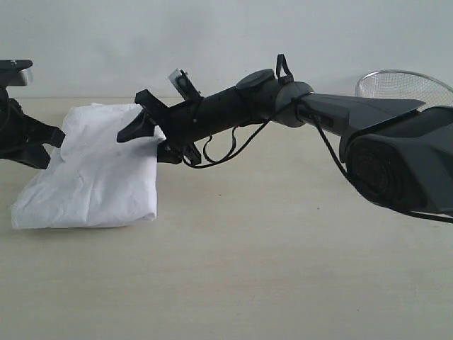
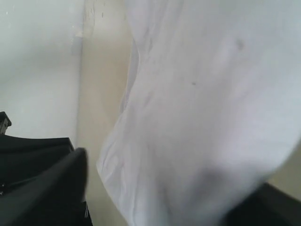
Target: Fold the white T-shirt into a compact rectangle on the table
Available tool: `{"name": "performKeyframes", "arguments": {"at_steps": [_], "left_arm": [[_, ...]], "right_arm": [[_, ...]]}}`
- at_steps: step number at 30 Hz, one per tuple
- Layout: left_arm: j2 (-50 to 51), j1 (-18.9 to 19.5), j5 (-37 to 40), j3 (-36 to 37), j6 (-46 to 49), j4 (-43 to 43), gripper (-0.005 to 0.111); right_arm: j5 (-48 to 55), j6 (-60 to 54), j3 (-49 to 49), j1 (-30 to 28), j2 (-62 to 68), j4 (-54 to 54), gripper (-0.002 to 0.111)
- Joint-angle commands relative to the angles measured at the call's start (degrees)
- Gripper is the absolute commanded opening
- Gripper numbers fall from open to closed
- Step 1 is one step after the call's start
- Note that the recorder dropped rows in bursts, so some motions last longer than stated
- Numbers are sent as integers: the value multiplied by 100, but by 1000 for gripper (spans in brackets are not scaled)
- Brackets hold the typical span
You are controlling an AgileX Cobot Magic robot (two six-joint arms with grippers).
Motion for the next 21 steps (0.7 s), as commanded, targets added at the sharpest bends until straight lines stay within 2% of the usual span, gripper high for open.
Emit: {"name": "performKeyframes", "arguments": {"at_steps": [1,3,9,11,15,21], "left_arm": [[-39,10,60,-19,-55,-71,5],[-39,10,60,-19,-55,-71,5],[-39,10,111,-19,-8,-216,5],[-39,10,154,-19,11,-229,5],[-39,10,196,-19,24,-285,5],[-39,10,209,-19,24,-397,5]], "right_arm": [[54,154,-57,-43,-25,-30,84],[174,233,-57,-43,-25,-41,77],[590,437,-57,-43,-112,-221,34],[538,437,-57,-55,-202,-316,28],[289,872,-57,-89,-375,-922,34],[377,1415,-57,-99,-475,-2323,57]]}}
